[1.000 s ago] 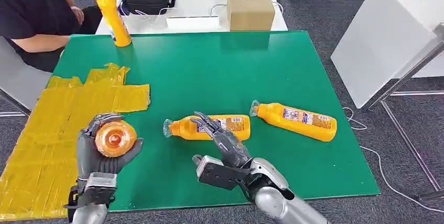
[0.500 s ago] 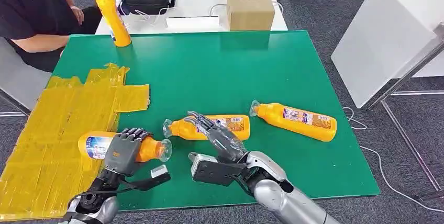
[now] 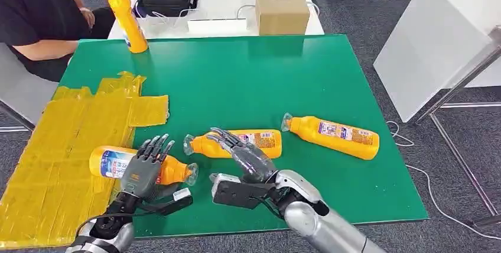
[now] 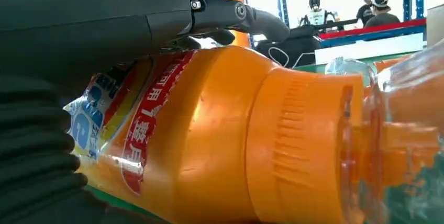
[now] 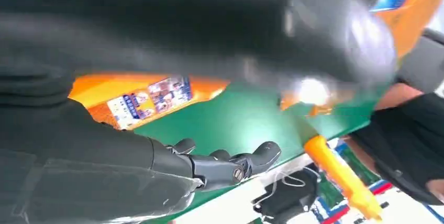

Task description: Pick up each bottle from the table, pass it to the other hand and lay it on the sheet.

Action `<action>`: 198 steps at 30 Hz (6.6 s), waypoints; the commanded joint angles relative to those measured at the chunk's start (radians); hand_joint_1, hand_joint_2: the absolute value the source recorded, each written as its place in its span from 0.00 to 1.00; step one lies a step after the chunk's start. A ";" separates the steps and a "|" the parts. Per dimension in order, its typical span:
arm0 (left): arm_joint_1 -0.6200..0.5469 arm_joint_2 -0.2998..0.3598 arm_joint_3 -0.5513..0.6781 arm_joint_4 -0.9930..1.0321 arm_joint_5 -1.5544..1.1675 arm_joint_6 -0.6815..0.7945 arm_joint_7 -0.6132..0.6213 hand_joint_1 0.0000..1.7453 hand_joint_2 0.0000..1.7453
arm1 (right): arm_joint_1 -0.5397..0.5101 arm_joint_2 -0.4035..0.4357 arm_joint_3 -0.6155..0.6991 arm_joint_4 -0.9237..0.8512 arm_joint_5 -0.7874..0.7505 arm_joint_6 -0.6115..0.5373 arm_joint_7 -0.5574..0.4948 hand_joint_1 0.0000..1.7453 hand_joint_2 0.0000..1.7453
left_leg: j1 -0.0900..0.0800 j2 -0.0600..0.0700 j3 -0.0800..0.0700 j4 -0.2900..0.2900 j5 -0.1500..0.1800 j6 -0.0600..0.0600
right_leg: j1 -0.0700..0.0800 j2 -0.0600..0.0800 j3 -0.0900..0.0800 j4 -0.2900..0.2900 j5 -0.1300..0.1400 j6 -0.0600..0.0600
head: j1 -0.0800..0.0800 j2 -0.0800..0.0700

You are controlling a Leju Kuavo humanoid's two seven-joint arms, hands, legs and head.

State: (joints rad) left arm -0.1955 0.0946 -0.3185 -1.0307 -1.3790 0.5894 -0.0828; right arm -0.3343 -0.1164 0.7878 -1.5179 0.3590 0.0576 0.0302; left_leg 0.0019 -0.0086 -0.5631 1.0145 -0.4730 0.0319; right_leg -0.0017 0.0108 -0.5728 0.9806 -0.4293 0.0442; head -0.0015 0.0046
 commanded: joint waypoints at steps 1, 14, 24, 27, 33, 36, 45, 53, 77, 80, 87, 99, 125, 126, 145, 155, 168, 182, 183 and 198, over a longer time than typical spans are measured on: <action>0.016 0.057 0.012 -0.068 0.132 0.050 -0.112 0.00 0.00 | -0.137 -0.027 0.005 0.194 0.045 0.035 0.060 0.00 1.00 | 0.000 0.003 0.002 0.000 -0.001 -0.001 | 0.000 0.002 0.002 0.000 0.000 0.000 | 0.000 0.000; 0.078 0.083 0.085 -0.323 0.431 -0.043 -0.302 0.00 0.00 | -0.198 0.012 0.011 0.342 0.096 0.083 0.096 0.00 1.00 | 0.001 0.002 0.001 0.000 -0.001 -0.001 | 0.001 0.002 0.001 0.000 0.000 -0.001 | 0.000 0.000; 0.200 -0.036 0.191 -0.593 0.836 -0.208 -0.495 0.00 0.00 | -0.202 0.015 0.047 0.449 0.250 0.068 0.149 0.00 1.00 | 0.000 0.003 0.005 -0.001 -0.001 -0.001 | 0.000 0.001 0.005 -0.001 -0.001 0.000 | 0.000 0.000; 0.213 -0.046 0.196 -0.615 0.857 -0.218 -0.506 0.00 0.00 | -0.208 0.021 0.052 0.470 0.278 0.072 0.166 0.00 1.00 | 0.000 0.001 0.000 0.000 0.000 0.000 | 0.000 0.001 0.001 -0.001 0.000 0.000 | 0.000 0.000; 0.234 -0.066 0.181 -0.674 0.878 -0.264 -0.504 0.00 0.00 | -0.224 0.063 0.062 0.597 0.492 0.084 0.249 0.00 1.00 | 0.000 0.002 0.002 0.000 -0.001 -0.001 | 0.000 0.001 0.002 0.000 0.000 -0.001 | 0.000 0.000; 0.229 -0.068 0.170 -0.676 0.884 -0.277 -0.491 0.00 0.00 | -0.235 0.085 0.084 0.698 0.587 0.155 0.290 0.00 1.00 | 0.000 0.002 0.004 -0.001 -0.001 -0.001 | 0.000 0.001 0.003 -0.001 0.000 -0.001 | 0.000 0.000; 0.191 -0.049 0.141 -0.633 0.920 -0.278 -0.498 0.00 0.00 | -0.226 0.082 0.096 0.832 0.664 0.277 0.208 1.00 1.00 | 0.001 -0.003 0.009 -0.003 0.001 -0.001 | 0.001 -0.004 0.009 -0.004 0.000 -0.001 | 0.000 0.000; 0.147 -0.032 0.116 -0.573 0.968 -0.269 -0.516 0.00 0.00 | -0.204 0.039 0.095 0.841 0.635 0.308 0.145 1.00 1.00 | 0.001 -0.005 0.023 -0.002 0.000 -0.001 | 0.001 -0.006 0.013 -0.005 -0.003 -0.003 | 0.000 0.000; 0.100 -0.018 0.083 -0.537 1.018 -0.264 -0.539 0.00 0.00 | -0.171 0.008 0.109 0.875 0.598 0.308 0.117 1.00 1.00 | 0.000 -0.006 0.033 -0.004 -0.002 -0.002 | 0.001 -0.007 0.022 -0.007 -0.003 -0.004 | 0.000 0.000; 0.089 -0.015 0.069 -0.521 1.031 -0.280 -0.533 0.00 0.00 | -0.173 0.000 0.072 0.854 0.546 0.316 0.118 1.00 1.00 | 0.000 -0.005 0.034 -0.002 -0.002 -0.001 | 0.001 -0.005 0.023 -0.005 -0.003 -0.004 | -0.001 0.000; 0.125 -0.049 0.105 -0.557 1.169 -0.390 -0.494 0.00 0.00 | -0.173 0.015 -0.081 0.718 0.298 0.228 0.113 1.00 1.00 | 0.000 -0.004 0.032 -0.001 -0.001 -0.002 | 0.001 -0.005 0.021 -0.005 -0.001 -0.004 | 0.000 0.000; 0.319 -0.214 0.216 -0.566 1.803 -0.756 -0.321 0.00 1.00 | -0.005 -0.071 -0.171 0.014 -0.160 0.002 -0.003 1.00 1.00 | -0.002 0.002 0.020 0.000 -0.004 -0.001 | -0.001 0.000 0.019 0.000 -0.002 -0.003 | -0.001 0.000; 0.275 -0.208 0.019 -0.553 1.754 -0.729 -0.328 0.00 1.00 | -0.133 0.071 0.000 0.241 -0.231 0.011 -0.010 1.00 1.00 | 0.000 0.002 0.013 -0.002 -0.003 -0.002 | 0.000 0.000 0.012 -0.002 -0.002 -0.004 | 0.000 0.000; 0.273 -0.207 0.014 -0.552 1.761 -0.732 -0.328 0.00 1.00 | -0.142 0.079 0.017 0.253 -0.233 0.021 -0.004 1.00 1.00 | 0.000 0.001 0.011 -0.001 -0.003 -0.001 | 0.000 0.000 0.010 -0.002 -0.002 -0.003 | 0.000 0.000; 0.267 -0.205 0.082 -0.559 1.798 -0.707 -0.310 0.00 1.00 | -0.190 0.142 0.294 0.275 -0.219 0.129 0.093 1.00 1.00 | 0.001 0.002 0.010 -0.001 -0.003 -0.002 | 0.001 0.001 0.010 -0.001 -0.002 -0.004 | 0.000 0.000; 0.291 -0.205 0.129 -0.504 1.796 -0.725 -0.351 0.00 1.00 | -0.231 0.103 0.399 0.193 -0.206 0.162 0.008 1.00 1.00 | 0.000 0.000 0.008 0.000 -0.003 -0.001 | 0.000 -0.001 0.008 -0.001 -0.002 -0.003 | 0.000 0.000; 0.296 -0.203 0.151 -0.495 1.773 -0.739 -0.372 1.00 1.00 | -0.249 0.076 0.433 0.162 -0.200 0.168 0.001 1.00 1.00 | 0.000 0.000 0.010 -0.001 -0.003 -0.002 | 0.000 -0.002 0.010 -0.002 -0.003 -0.004 | 0.000 0.000; 0.294 -0.205 0.152 -0.493 1.773 -0.743 -0.372 1.00 1.00 | -0.245 0.071 0.425 0.172 -0.198 0.165 0.000 1.00 1.00 | 0.000 0.000 0.011 -0.002 -0.003 -0.002 | 0.000 -0.002 0.011 -0.002 -0.002 -0.004 | 0.000 0.000; 0.294 -0.205 0.152 -0.493 1.773 -0.743 -0.372 1.00 1.00 | -0.245 0.071 0.425 0.172 -0.198 0.165 0.000 1.00 1.00 | 0.000 0.000 0.009 -0.001 -0.003 -0.001 | 0.000 -0.001 0.009 -0.002 -0.002 -0.003 | 0.000 0.000; 0.275 -0.125 0.234 -0.564 1.424 -0.561 -0.452 1.00 1.00 | 0.024 -0.050 0.130 0.009 -0.097 -0.076 -0.052 0.00 0.00 | 0.000 -0.002 0.010 -0.001 -0.003 -0.001 | 0.001 -0.003 0.010 -0.002 -0.003 -0.003 | 0.001 0.000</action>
State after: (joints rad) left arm 0.1317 -0.1072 -0.1690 -1.5896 0.2948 -0.1304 -0.4841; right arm -0.4912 -0.0573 1.0982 -1.3585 0.2285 0.0846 0.0099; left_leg 0.0019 -0.0083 -0.5550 1.0146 -0.4759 0.0319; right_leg -0.0016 0.0108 -0.5653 0.9796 -0.4315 0.0414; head -0.0008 0.0046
